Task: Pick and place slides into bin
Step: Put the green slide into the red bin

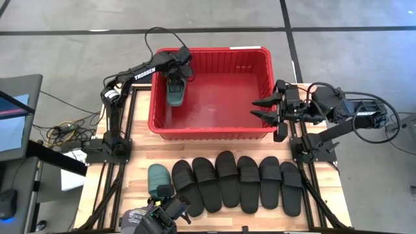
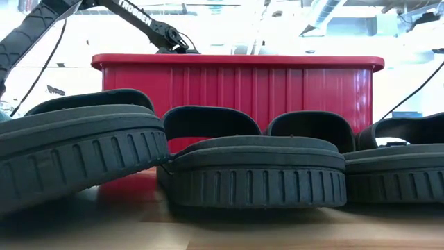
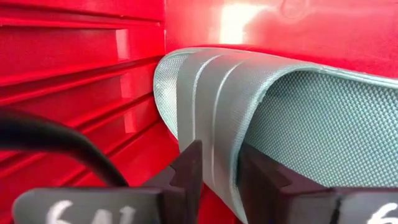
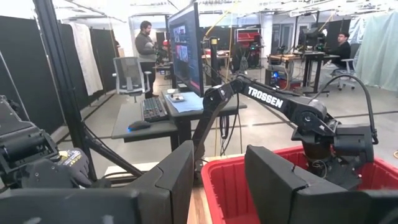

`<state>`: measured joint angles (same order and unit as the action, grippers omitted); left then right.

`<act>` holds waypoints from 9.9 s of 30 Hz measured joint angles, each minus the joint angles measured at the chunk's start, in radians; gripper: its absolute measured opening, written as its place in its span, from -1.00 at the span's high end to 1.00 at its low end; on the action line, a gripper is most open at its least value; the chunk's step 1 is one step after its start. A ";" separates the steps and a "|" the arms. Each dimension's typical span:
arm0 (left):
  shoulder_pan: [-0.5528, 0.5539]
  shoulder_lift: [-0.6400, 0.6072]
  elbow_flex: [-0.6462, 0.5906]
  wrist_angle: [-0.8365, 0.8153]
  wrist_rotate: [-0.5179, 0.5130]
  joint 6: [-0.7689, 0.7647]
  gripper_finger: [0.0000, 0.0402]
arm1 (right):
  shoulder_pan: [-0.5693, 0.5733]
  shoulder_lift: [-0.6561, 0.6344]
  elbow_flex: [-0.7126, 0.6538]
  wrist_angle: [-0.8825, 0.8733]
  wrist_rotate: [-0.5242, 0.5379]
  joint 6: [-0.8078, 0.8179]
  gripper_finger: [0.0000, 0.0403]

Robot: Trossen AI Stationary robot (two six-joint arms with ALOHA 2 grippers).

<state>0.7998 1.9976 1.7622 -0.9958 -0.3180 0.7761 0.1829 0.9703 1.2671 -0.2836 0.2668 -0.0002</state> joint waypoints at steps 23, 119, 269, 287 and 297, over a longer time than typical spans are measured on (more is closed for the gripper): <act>0.000 0.000 0.000 -0.069 0.079 0.013 0.36 | 0.000 0.000 0.000 0.000 -0.004 -0.003 0.34; -1.506 -0.514 0.590 -0.576 -0.023 -1.259 0.36 | 0.000 0.324 0.000 0.290 -0.277 0.135 0.34; -1.670 -0.062 -0.326 -0.421 -0.048 -1.941 0.02 | 0.117 -0.060 0.000 -0.026 -0.500 -0.062 0.34; -1.663 -0.034 -0.346 -0.376 -0.051 -1.941 0.02 | 0.117 -0.060 0.000 -0.026 -0.500 -0.061 0.34; -1.663 -0.006 -0.347 -0.413 -0.058 -1.987 0.07 | 0.117 -0.060 0.000 -0.026 -0.500 -0.061 0.34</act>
<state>-0.8635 1.9915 1.4155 -1.4084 -0.3755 -1.2107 0.2996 0.9104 1.2667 -0.3096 -0.2337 -0.0608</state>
